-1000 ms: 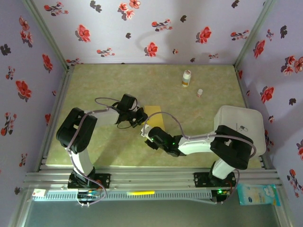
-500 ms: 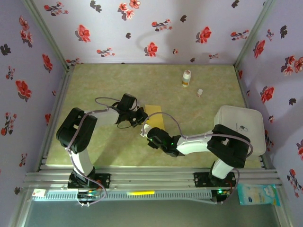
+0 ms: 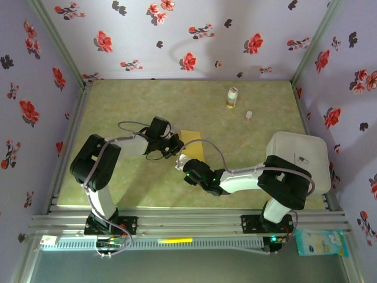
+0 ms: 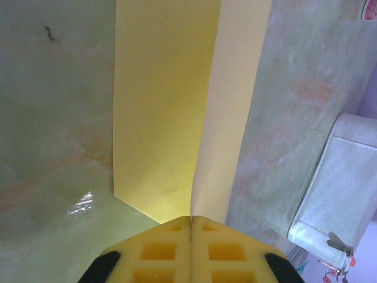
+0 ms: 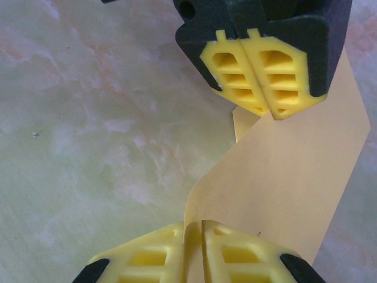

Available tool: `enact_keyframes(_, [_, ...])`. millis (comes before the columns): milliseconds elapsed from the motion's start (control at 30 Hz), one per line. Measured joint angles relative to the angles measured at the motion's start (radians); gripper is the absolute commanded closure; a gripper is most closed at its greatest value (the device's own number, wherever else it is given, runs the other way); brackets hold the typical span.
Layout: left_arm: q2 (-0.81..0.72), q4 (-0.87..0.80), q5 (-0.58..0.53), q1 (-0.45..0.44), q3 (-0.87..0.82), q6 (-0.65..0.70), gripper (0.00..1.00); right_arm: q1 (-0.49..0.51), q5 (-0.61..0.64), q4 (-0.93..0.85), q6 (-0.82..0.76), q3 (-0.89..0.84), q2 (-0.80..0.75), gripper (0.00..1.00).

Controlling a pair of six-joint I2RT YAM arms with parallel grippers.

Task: Fold a paper plane with a square sheet of paper (pick it up from the middle)
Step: Third fold the triangle at the center of the table.

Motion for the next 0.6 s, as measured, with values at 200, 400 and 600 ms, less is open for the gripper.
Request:
enact_keyframes(200, [0.000,0.003,0.000,0.000,-0.009,0.000,1.00,0.000,0.005,0.000,0.016,0.000,0.000,0.91])
enact_keyframes(400, [0.000,0.003,0.000,0.002,-0.012,0.000,1.00,0.000,0.012,0.003,0.019,-0.002,0.000,0.96])
enact_keyframes(600, [0.000,0.002,-0.001,0.003,-0.012,0.000,0.91,0.000,0.013,0.006,0.035,-0.006,0.000,1.00])
